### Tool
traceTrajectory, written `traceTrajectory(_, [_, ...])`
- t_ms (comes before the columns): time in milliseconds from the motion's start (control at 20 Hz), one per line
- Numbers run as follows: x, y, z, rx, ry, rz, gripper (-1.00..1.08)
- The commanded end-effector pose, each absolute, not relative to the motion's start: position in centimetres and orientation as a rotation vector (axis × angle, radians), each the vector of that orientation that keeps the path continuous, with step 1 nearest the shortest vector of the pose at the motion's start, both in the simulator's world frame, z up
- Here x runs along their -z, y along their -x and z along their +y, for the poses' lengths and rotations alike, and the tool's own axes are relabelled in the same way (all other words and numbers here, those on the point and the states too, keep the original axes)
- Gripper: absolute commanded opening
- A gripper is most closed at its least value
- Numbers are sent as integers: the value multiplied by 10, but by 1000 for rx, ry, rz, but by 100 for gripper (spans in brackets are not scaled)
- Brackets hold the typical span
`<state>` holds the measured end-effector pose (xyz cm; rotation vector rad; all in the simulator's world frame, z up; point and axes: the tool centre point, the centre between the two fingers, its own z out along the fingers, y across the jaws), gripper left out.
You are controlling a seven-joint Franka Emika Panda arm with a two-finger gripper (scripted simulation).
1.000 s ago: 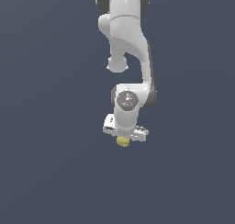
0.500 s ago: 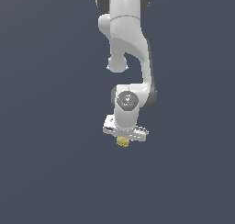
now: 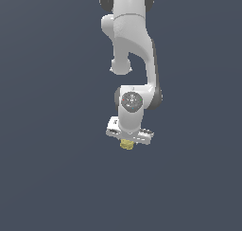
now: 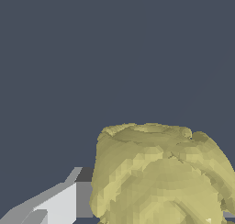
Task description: Pick up the object and move it to a goal position.
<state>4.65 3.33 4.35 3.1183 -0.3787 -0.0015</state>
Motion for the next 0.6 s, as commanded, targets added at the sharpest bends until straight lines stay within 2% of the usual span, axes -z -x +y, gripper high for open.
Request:
traceTrajectory(0, [-47, -42, 36, 0, -3119, -378, -100])
traceTrajectory(550, [-81, 5, 57, 0, -3119, -378, -100])
